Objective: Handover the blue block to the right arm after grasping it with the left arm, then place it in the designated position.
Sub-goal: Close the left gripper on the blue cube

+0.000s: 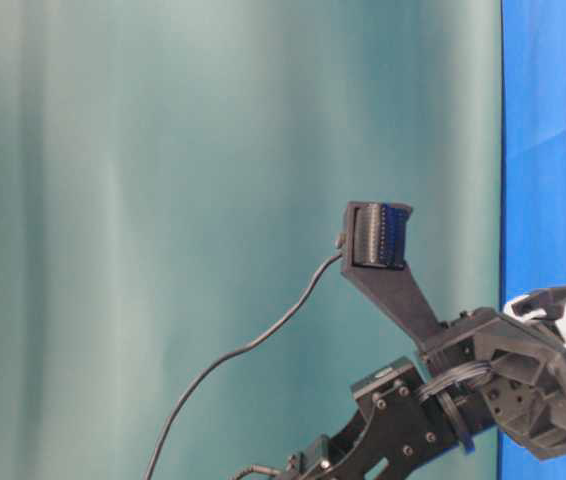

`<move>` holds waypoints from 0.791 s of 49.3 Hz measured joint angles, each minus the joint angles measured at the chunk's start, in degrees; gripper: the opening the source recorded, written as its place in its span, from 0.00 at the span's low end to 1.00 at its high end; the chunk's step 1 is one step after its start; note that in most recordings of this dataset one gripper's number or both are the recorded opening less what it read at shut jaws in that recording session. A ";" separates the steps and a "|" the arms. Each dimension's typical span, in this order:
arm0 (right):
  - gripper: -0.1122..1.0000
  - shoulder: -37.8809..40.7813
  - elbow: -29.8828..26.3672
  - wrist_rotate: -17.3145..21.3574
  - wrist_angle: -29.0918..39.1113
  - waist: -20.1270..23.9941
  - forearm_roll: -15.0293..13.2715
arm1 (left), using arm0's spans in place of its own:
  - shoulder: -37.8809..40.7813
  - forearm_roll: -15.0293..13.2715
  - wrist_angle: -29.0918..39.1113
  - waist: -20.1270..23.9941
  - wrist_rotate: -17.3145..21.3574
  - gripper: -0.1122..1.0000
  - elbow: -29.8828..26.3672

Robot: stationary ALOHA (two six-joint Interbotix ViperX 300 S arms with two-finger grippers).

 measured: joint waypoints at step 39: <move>0.98 0.09 0.00 0.09 0.00 0.00 0.00 | -5.19 -0.09 11.69 -1.49 -0.79 0.54 -2.02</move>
